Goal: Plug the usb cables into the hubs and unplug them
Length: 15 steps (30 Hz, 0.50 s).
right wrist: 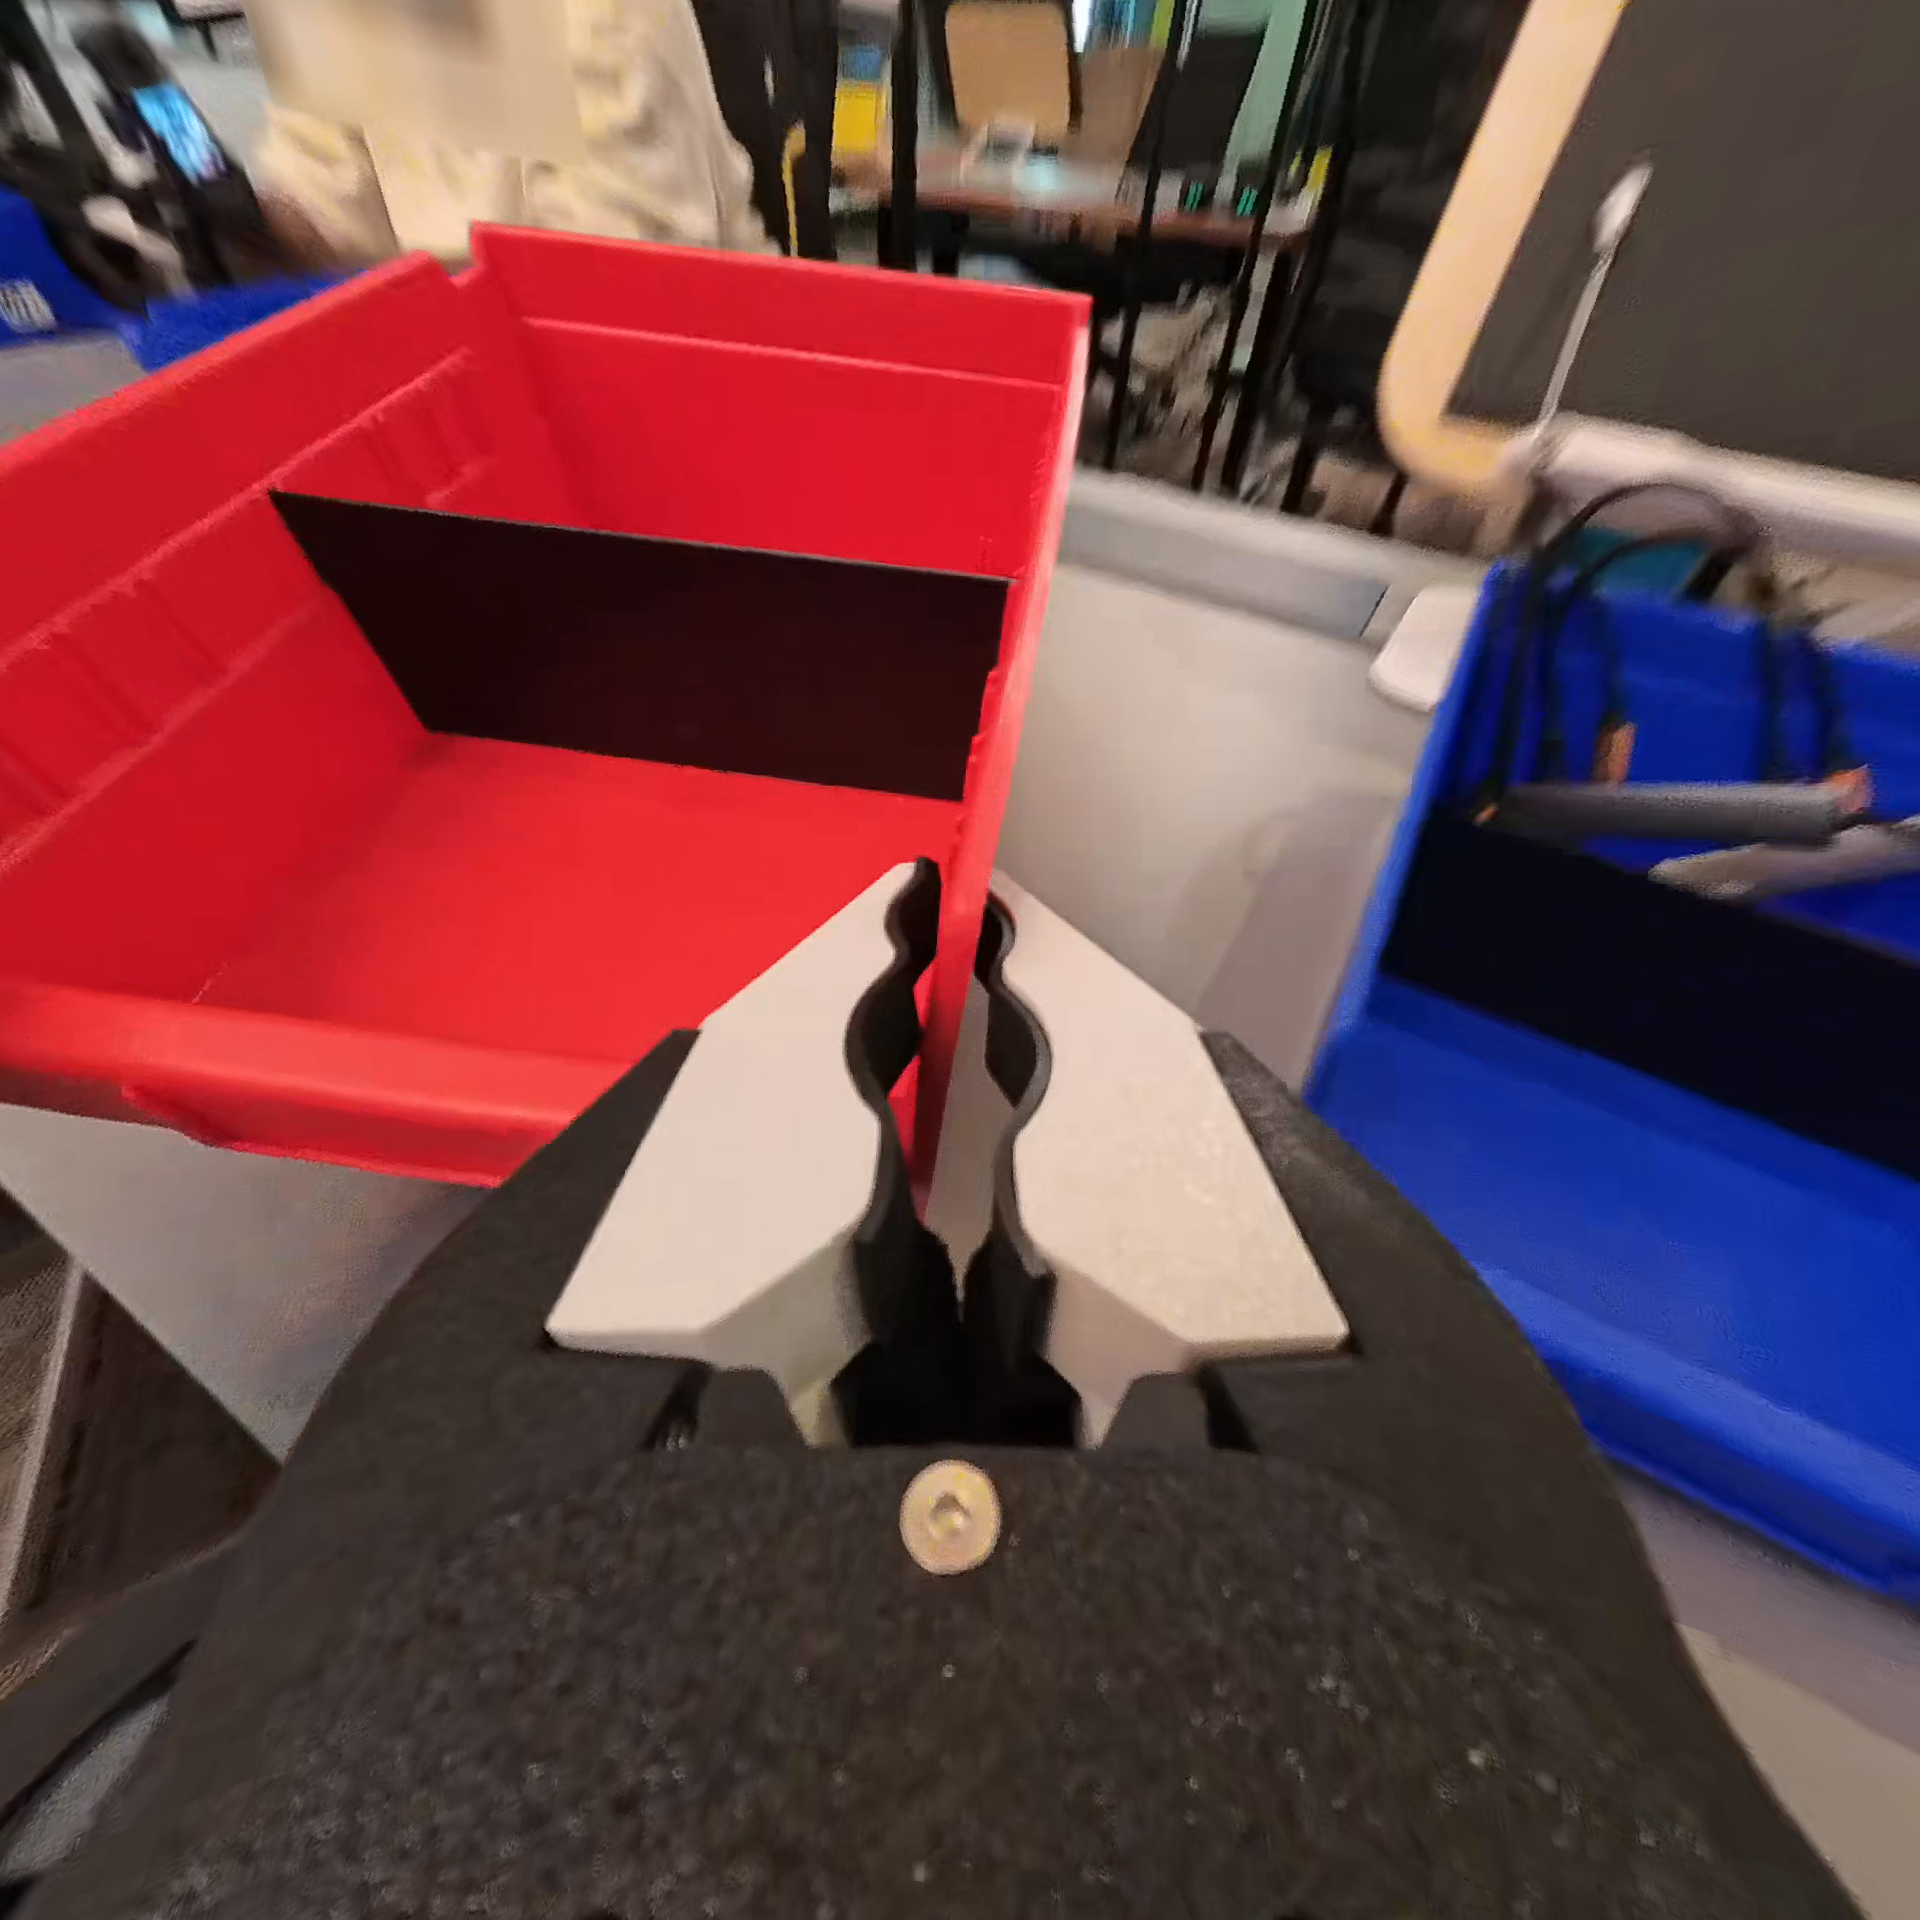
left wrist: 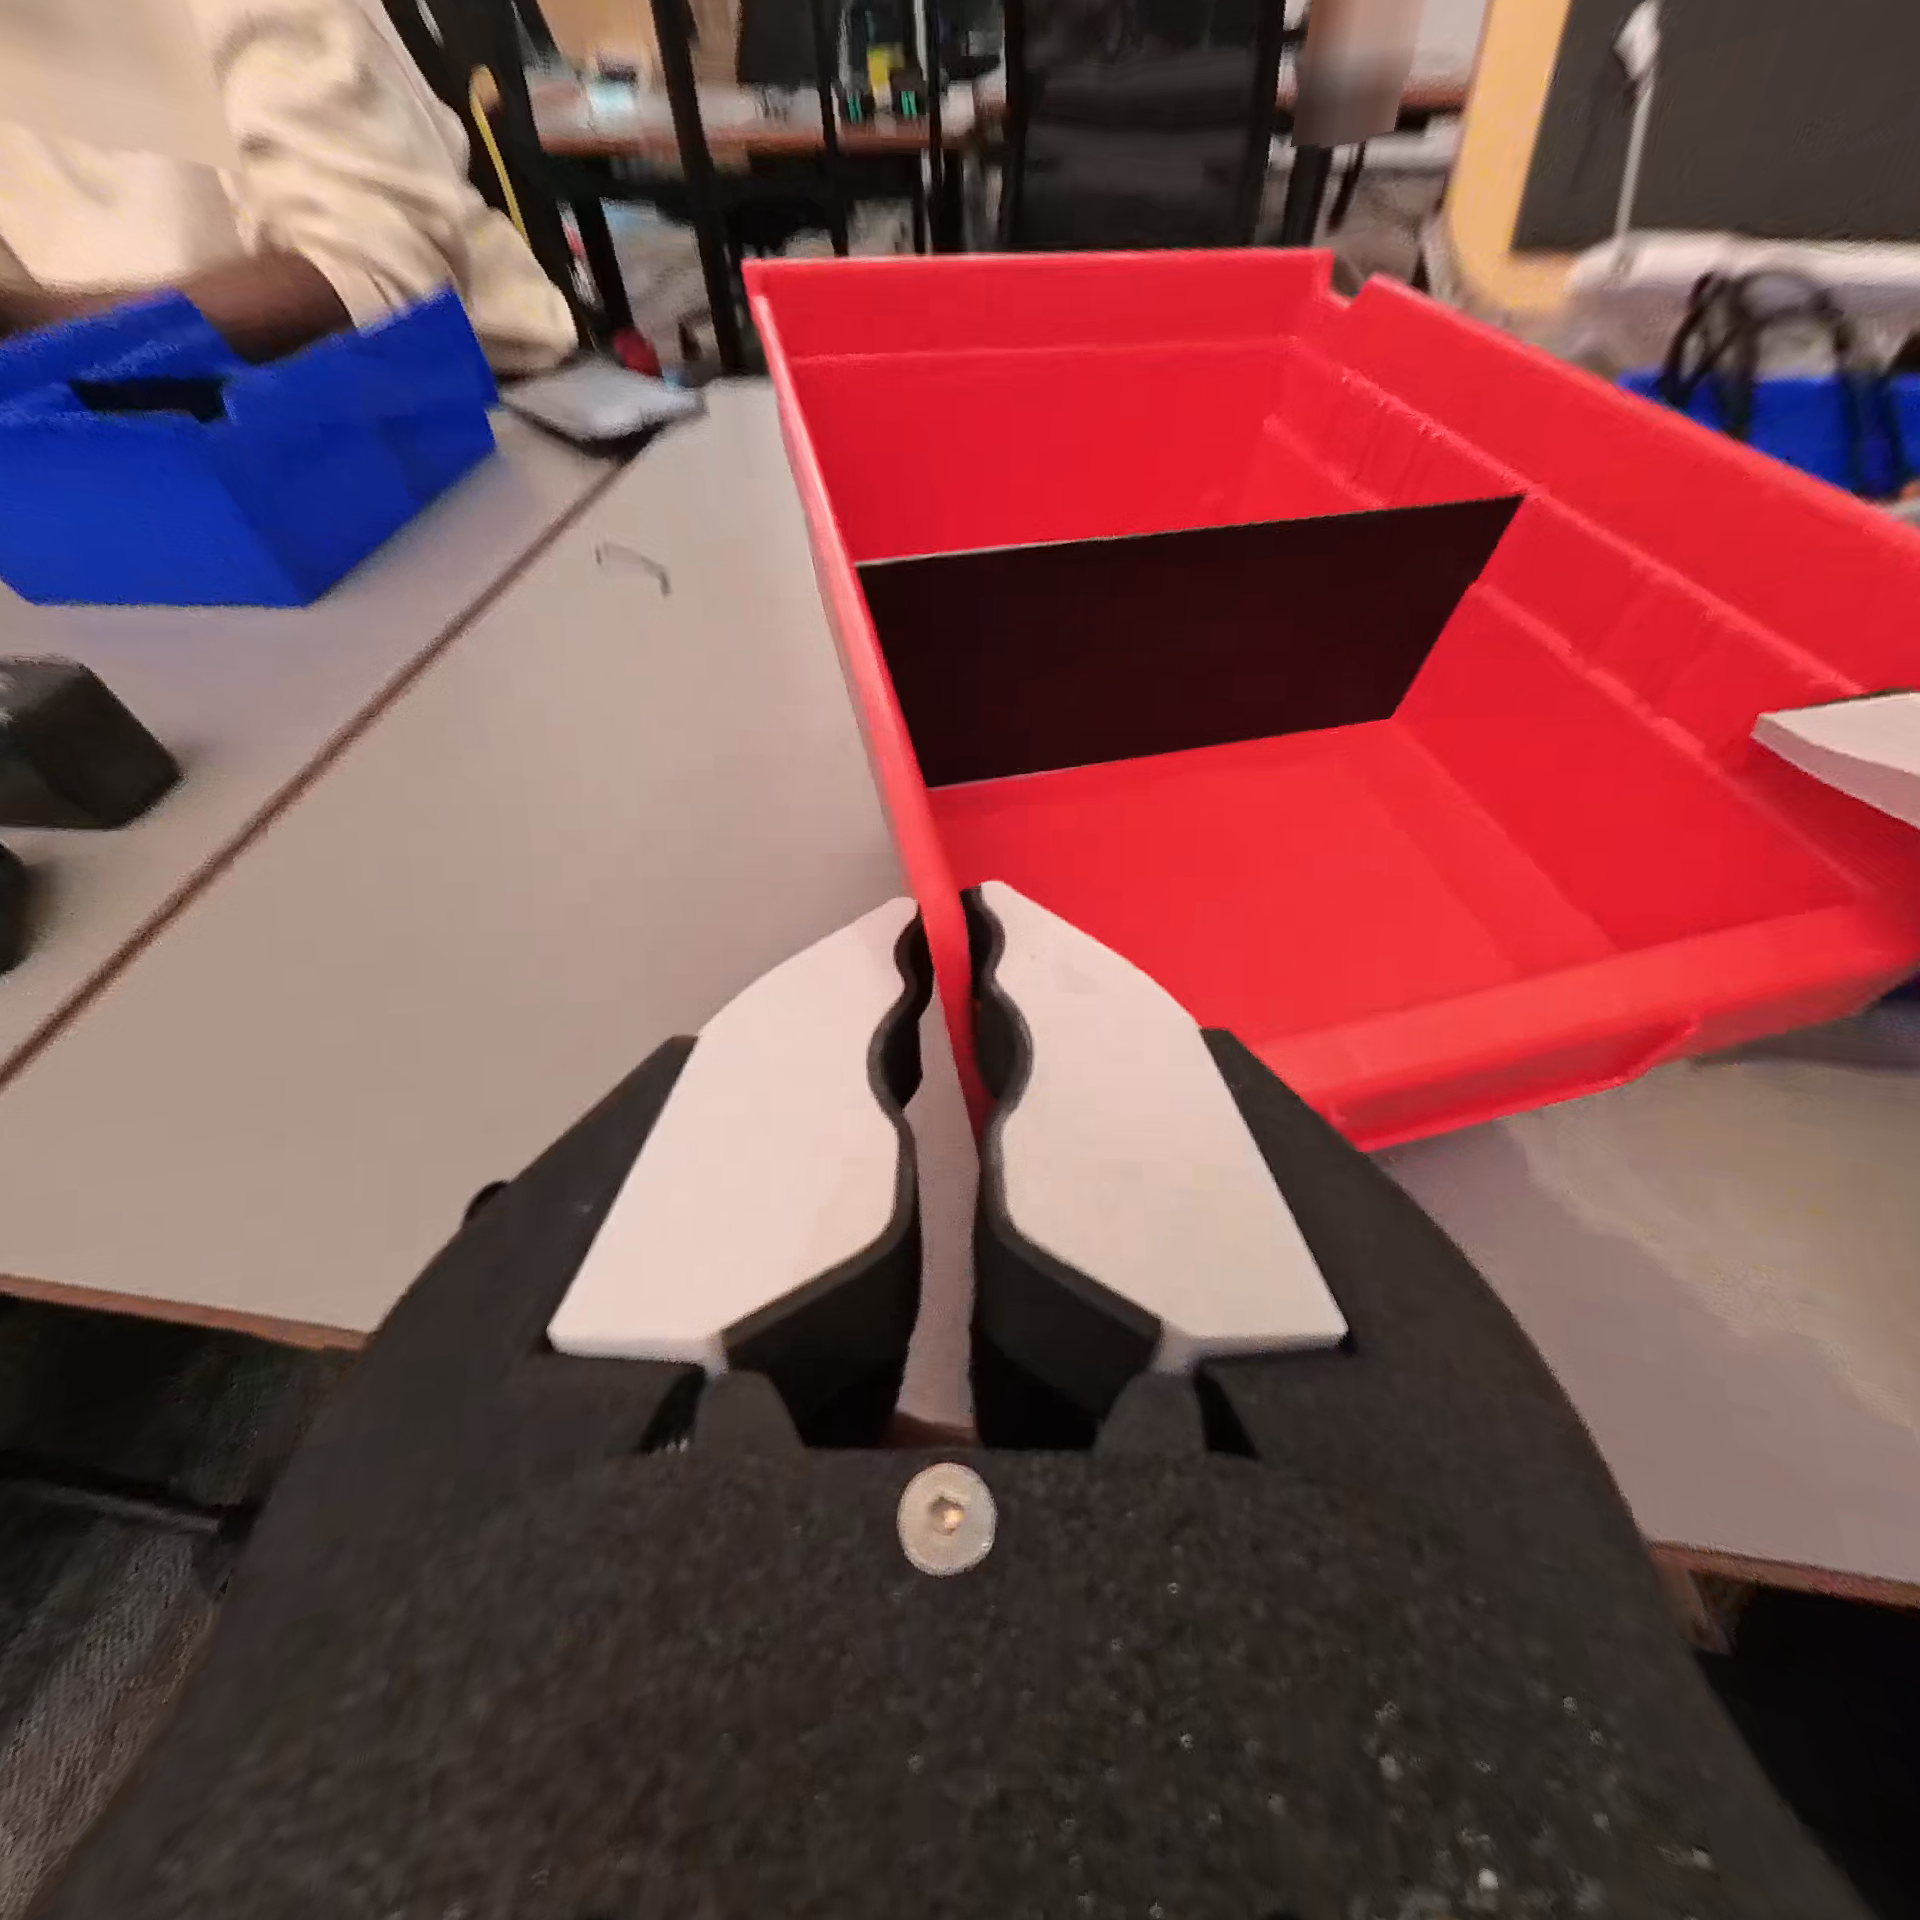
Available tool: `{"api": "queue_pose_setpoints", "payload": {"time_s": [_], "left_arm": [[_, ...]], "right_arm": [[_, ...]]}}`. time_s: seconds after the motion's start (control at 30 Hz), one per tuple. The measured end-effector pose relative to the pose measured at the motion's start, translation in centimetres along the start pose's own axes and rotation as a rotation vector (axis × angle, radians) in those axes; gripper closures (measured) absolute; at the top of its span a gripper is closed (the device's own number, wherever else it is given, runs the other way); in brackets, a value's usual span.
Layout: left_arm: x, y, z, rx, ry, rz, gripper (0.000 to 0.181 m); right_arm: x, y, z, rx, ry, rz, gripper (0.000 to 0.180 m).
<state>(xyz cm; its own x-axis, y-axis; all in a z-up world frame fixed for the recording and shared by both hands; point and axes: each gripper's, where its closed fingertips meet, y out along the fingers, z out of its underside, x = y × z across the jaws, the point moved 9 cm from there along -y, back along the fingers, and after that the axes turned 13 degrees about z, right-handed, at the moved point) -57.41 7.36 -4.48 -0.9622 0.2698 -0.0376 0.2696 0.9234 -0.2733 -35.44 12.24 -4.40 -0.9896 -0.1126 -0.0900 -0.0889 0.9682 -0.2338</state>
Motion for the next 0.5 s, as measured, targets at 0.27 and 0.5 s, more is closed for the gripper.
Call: {"api": "queue_pose_setpoints", "payload": {"time_s": [0.27, 0.5], "left_arm": [[-11.7, 0.9, -9.3, -0.222, 0.129, 0.130, 0.176], [-29.3, 6.9, -14.6, -0.248, 0.228, 0.410, 0.176]], "right_arm": [[-13.0, -6.7, -7.2, -0.234, 0.000, 0.241, 0.176], [-30.7, -12.8, -6.4, -0.227, 0.169, 0.546, 0.176]]}}
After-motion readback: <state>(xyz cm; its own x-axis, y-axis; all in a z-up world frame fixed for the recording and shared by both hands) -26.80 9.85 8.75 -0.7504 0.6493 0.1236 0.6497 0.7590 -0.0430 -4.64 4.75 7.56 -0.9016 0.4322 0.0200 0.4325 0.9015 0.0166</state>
